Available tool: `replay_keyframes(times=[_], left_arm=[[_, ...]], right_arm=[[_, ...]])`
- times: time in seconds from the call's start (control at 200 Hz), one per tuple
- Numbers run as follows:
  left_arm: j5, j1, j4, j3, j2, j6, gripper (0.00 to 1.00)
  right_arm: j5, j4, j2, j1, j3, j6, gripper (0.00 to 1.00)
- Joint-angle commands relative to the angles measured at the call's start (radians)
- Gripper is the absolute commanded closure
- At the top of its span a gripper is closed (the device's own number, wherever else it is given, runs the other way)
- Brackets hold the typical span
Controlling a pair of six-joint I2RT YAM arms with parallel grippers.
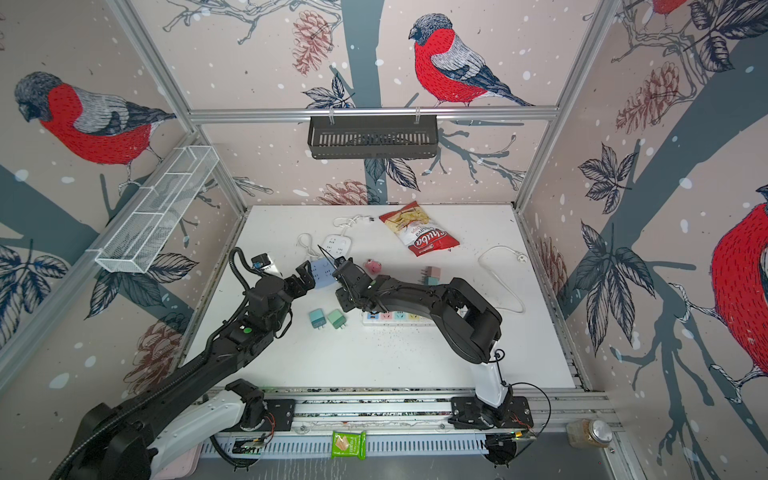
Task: Insert the plug
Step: 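Close the right gripper on the green adapter and lift it, then carry the green adapter toward the left gripper while the left reaches to meet it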
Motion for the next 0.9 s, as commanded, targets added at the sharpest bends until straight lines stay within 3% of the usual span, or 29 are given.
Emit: replay_keyframes(times=[0.0, 0.14, 0.305, 0.47, 0.67, 0.785, 0.895], left_arm=[[0.048, 0.001, 0.054, -0.006, -0.015, 0.021, 0.02], [0.100, 0.000, 0.087, -0.013, -0.018, 0.034, 0.02], [0.235, -0.001, 0.158, -0.017, 0.006, 0.066, 0.02], [0.406, -0.005, 0.248, -0.027, 0.031, 0.107, 0.02], [0.484, -0.034, 0.287, -0.024, 0.043, 0.137, 0.03], [0.548, -0.086, 0.291, 0.011, 0.071, 0.175, 0.02], [0.516, -0.177, 0.258, 0.054, 0.096, 0.237, 0.02]], right_arm=[[0.033, 0.053, -0.061, 0.000, -0.041, 0.005, 0.69], [0.064, 0.087, -0.146, -0.002, -0.121, 0.016, 0.73], [0.119, 0.167, -0.290, -0.003, -0.265, 0.021, 0.75], [0.205, 0.288, -0.488, -0.008, -0.465, 0.023, 0.77], [0.247, 0.410, -0.722, -0.005, -0.670, -0.006, 0.85], [0.298, 0.448, -0.846, 0.008, -0.758, -0.027, 0.88], [0.324, 0.491, -0.968, 0.014, -0.840, -0.055, 0.88]])
